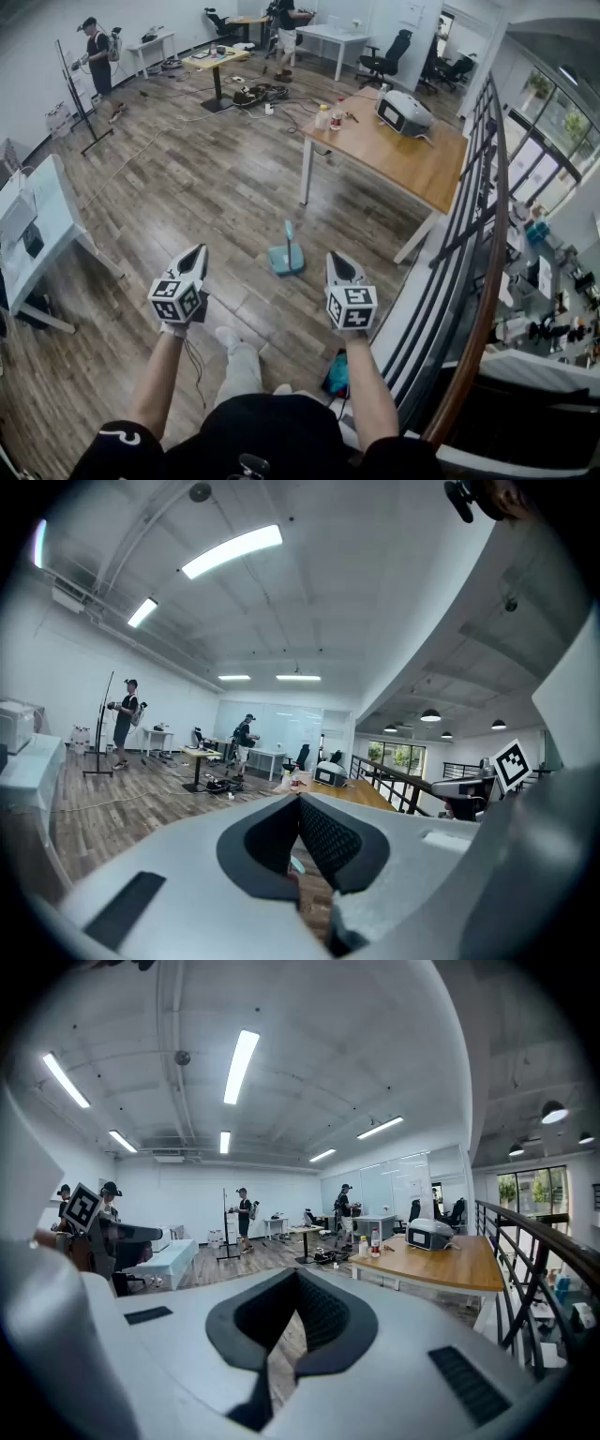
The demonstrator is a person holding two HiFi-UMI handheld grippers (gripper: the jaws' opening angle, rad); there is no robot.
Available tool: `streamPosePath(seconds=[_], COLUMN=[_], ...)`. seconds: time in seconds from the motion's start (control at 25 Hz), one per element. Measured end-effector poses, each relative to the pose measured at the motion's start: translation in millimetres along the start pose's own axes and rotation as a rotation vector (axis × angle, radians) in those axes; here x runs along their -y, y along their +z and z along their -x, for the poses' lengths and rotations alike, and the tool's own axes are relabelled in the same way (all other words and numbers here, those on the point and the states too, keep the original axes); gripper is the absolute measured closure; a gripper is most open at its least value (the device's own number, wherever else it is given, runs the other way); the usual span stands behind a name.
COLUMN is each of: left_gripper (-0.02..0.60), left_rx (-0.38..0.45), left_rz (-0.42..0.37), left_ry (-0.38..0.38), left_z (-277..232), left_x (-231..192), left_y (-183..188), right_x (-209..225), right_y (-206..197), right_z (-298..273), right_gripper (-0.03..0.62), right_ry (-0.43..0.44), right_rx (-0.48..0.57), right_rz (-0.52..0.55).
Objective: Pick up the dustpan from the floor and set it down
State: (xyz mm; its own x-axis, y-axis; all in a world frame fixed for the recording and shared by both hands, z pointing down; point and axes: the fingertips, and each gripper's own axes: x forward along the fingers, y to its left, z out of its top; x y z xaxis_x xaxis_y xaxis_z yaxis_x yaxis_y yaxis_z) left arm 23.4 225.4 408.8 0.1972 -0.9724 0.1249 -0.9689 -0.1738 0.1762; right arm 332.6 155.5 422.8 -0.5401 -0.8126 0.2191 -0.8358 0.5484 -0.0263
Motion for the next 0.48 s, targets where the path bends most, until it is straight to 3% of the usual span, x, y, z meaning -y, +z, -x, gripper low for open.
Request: streamPosePath(seconds=[0.48], left_gripper=[0.584], left_rx=[-0.024], left_rz=[0.009], left_ry=[-0.01], left_z=[-43.0], left_x=[-13.5], left_y=[-3.0], right_x=[16.7], right_y=[-1.4], right_z=[-40.2], right_gripper=[0.599], right_ry=[-0.009], right_rx=[-0.016], right_rz=[-0.006])
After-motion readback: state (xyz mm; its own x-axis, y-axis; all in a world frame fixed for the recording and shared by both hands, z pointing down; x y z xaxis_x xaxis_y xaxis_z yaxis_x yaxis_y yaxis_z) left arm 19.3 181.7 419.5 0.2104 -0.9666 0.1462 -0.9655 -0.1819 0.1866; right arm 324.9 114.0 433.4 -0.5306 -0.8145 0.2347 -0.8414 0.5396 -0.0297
